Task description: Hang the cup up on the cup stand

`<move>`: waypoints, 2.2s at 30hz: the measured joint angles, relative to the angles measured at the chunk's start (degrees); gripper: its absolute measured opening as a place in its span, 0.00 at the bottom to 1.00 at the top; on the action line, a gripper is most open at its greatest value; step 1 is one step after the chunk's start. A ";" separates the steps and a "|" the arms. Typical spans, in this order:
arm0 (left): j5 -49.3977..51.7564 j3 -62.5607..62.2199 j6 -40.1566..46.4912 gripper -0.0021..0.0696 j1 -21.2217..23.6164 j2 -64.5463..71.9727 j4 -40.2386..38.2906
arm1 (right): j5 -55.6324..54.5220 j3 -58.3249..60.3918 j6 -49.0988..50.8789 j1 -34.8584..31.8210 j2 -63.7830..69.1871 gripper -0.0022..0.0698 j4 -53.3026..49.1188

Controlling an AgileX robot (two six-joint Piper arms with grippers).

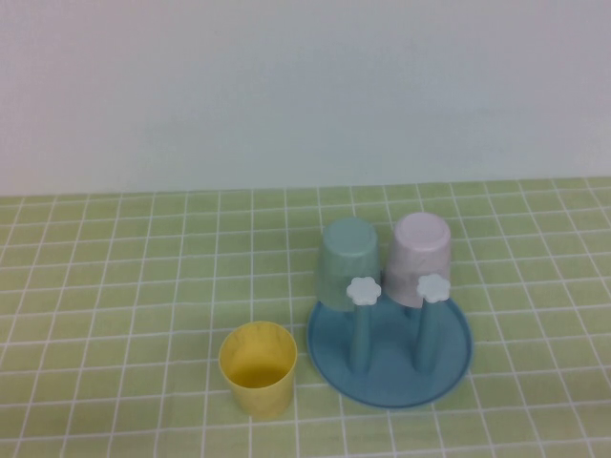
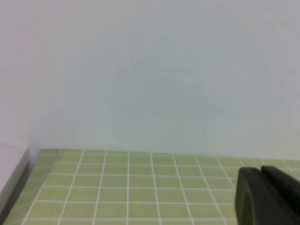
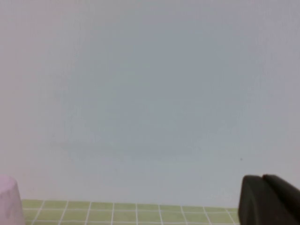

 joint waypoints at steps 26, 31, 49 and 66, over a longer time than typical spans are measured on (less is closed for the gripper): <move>30.79 -32.65 8.53 0.03 0.00 25.61 -10.99 | 40.94 -17.06 0.79 0.00 7.54 0.03 2.22; 27.90 -32.65 8.92 0.03 0.00 31.75 -22.97 | 43.33 -20.43 0.09 0.00 19.41 0.03 4.39; 50.51 -50.09 32.17 0.09 -0.30 64.85 -34.27 | 46.36 -23.08 -20.30 0.00 33.96 0.03 26.05; 54.95 -66.74 19.72 0.62 -10.87 87.60 -13.33 | 47.04 -23.17 -30.63 0.00 34.11 0.03 34.05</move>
